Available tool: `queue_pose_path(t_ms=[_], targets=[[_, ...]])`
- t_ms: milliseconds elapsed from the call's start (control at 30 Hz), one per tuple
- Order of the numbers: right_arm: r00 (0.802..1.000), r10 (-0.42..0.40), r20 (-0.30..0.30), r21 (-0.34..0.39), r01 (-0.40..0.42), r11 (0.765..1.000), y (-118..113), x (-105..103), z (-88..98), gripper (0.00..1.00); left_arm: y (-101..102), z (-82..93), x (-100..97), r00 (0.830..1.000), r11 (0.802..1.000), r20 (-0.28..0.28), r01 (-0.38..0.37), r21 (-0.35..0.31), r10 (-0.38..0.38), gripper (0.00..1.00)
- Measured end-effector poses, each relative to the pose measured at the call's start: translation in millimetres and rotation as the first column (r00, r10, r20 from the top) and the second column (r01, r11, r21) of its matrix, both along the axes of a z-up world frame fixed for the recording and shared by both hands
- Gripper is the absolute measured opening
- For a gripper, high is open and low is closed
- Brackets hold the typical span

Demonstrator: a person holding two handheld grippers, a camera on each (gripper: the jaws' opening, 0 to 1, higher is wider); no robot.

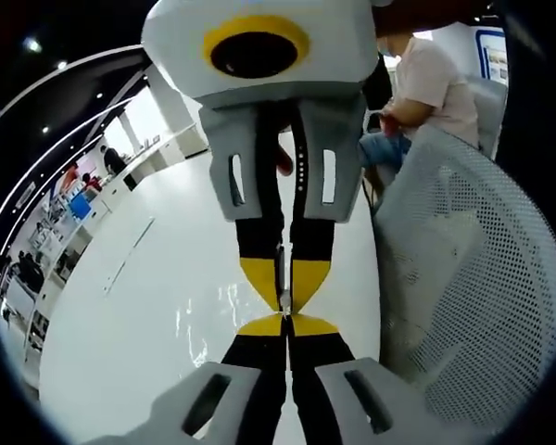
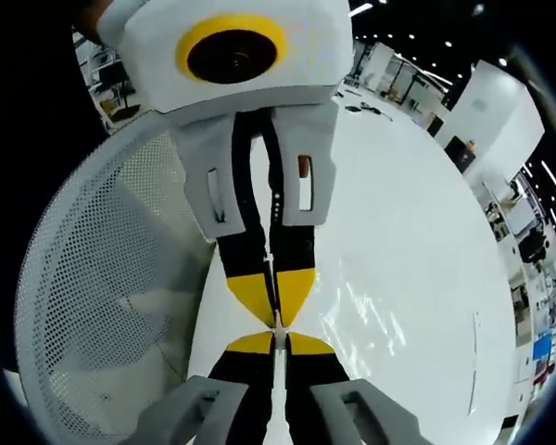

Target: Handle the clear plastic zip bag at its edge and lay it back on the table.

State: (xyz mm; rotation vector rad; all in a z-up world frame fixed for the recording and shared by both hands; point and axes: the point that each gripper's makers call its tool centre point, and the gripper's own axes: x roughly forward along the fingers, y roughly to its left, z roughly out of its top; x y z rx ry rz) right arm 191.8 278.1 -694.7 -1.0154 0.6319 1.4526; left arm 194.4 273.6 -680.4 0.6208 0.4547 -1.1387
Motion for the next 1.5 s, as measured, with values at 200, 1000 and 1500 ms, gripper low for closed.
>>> queue_pose_path(t_ms=[200, 1000, 1500], targets=[[0.999, -0.050, -0.015, -0.016, 0.050, 0.999, -1, 3, -1.4, 0.00, 0, 2.2, 2.4, 1.000, 1.000, 0.001, -0.006, -0.019, 0.006, 0.00], [0.996, -0.082, -0.029, -0.009, 0.082, 0.997, 2, 4, -1.2, 0.00, -1, 12.8, 5.9, 0.999, 0.999, 0.049, 0.004, -0.053, -0.001, 0.00], [0.998, -0.065, -0.023, -0.008, 0.065, 0.998, 1, 1, 1.3, 0.00, -2, 9.1, 2.5, 1.000, 0.998, 0.019, 0.013, -0.059, -0.012, 0.00]])
